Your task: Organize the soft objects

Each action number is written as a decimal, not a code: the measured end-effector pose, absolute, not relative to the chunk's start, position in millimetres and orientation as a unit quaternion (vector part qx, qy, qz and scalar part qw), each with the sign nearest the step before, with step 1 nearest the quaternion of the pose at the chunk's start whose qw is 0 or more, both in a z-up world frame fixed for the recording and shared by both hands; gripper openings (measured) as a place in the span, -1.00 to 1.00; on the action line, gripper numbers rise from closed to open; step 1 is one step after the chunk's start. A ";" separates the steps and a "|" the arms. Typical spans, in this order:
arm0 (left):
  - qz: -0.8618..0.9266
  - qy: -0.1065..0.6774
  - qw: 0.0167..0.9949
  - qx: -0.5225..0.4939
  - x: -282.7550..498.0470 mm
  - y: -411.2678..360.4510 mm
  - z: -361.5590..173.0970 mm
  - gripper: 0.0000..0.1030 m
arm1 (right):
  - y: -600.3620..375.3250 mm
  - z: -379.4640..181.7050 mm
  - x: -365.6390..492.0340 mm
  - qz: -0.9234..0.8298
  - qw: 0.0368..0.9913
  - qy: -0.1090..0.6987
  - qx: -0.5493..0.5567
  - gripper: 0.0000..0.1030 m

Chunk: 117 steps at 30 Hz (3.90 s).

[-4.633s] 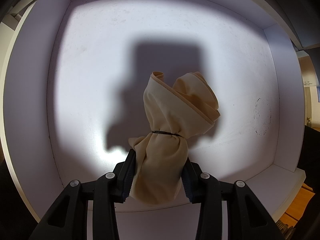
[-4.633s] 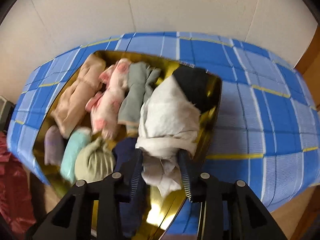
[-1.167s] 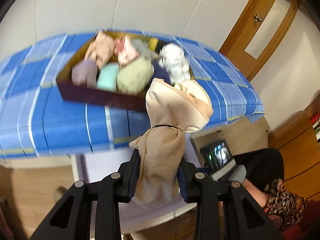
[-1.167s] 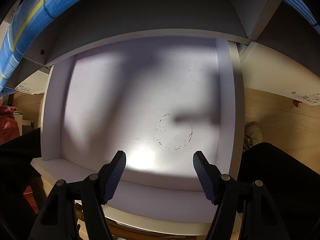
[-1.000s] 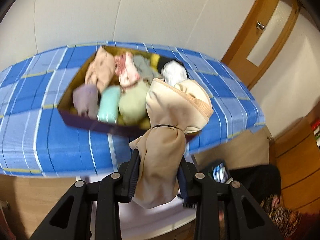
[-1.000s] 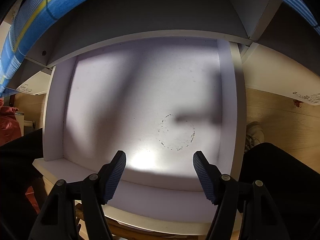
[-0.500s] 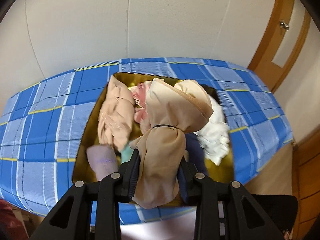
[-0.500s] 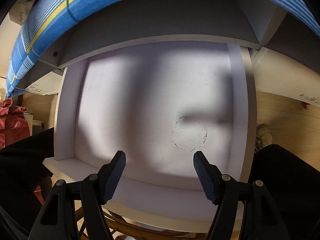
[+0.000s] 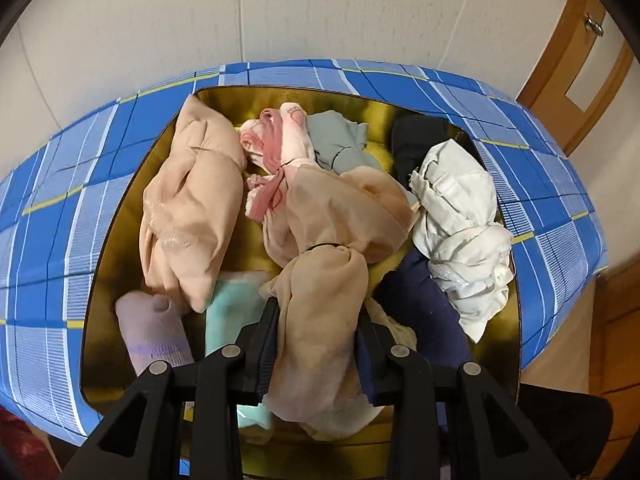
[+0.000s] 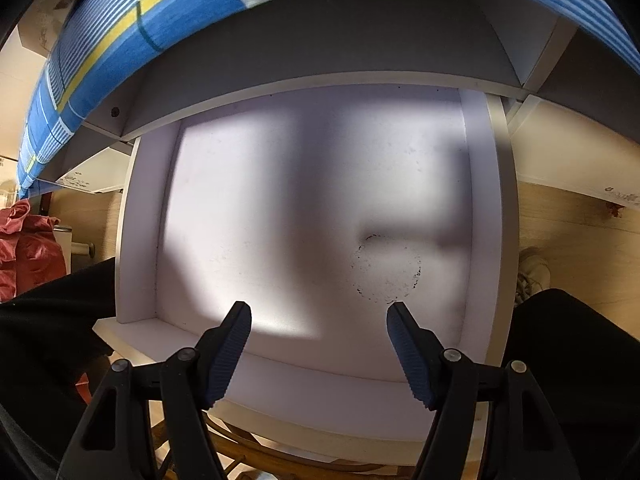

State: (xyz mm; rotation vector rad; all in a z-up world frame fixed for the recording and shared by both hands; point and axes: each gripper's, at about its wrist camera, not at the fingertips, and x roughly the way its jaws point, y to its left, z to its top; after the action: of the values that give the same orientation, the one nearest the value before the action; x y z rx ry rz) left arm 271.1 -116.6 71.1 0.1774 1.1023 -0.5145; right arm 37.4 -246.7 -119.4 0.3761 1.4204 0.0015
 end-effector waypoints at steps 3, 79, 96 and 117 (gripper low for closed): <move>-0.234 0.522 0.817 0.070 270.3 -110.9 75.1 -0.23 | -246.0 -118.9 38.9 0.002 0.742 0.648 0.172 0.38; -0.161 0.417 0.894 -0.025 -18.1 -6.1 16.4 0.30 | -193.6 8.3 -66.9 -0.088 0.898 0.426 0.065 1.00; -0.084 0.403 0.911 0.022 -50.8 -4.8 21.6 0.29 | -171.7 25.8 -95.5 -0.081 0.913 0.397 0.041 1.00; -0.095 0.381 0.919 0.030 -64.8 -7.7 28.8 0.29 | -167.1 30.3 -100.8 -0.082 0.919 0.384 0.029 1.00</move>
State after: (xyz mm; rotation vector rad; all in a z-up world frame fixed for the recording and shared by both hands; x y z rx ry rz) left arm -64.8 -7.7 28.8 0.0620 0.7838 -0.1944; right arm -100.8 -167.1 30.3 0.0587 0.7891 -0.1695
